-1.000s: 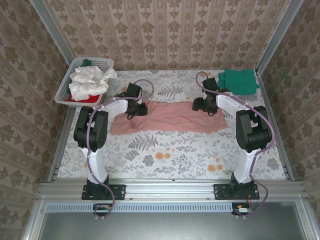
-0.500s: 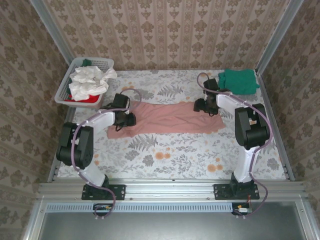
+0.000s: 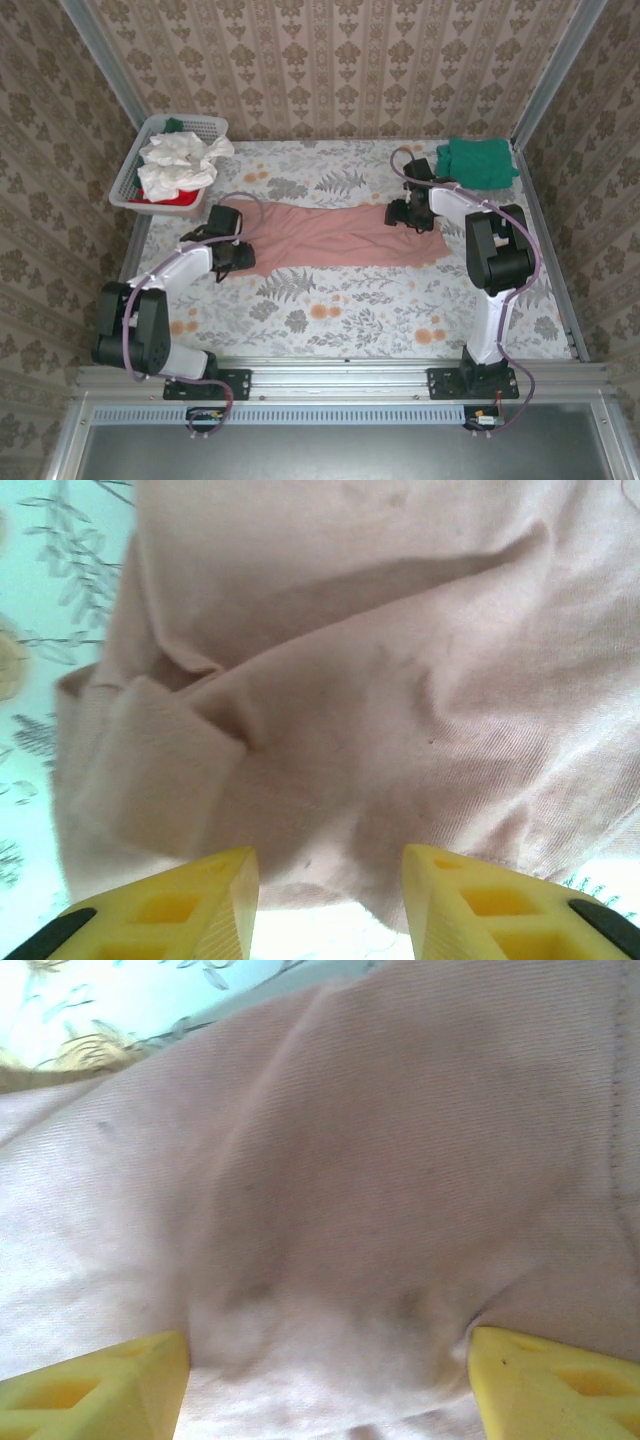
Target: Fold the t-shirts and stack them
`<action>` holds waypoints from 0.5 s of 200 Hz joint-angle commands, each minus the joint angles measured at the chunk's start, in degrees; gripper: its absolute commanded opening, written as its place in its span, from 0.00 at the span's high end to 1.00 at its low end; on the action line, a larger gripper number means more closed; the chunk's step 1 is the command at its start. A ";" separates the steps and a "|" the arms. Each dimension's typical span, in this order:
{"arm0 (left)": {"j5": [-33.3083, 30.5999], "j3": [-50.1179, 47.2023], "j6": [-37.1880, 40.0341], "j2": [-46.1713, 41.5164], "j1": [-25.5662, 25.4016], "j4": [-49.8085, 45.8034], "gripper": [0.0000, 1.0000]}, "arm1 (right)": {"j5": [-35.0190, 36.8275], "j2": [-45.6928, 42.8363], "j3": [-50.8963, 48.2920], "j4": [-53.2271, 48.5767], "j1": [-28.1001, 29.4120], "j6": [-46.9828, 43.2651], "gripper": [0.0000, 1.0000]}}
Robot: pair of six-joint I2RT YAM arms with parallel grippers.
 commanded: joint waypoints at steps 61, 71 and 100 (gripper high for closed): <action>4.60 4.21 -0.23 0.35 0.25 4.37 0.47 | 1.34 5.49 9.65 -5.36 1.57 -0.39 0.25; 6.68 5.69 -0.98 5.64 0.35 6.58 0.49 | 1.19 4.59 7.52 -4.75 1.72 -0.01 0.25; 9.91 15.60 -0.08 20.51 0.85 7.42 0.54 | 0.43 0.16 0.73 -3.91 1.98 2.11 0.24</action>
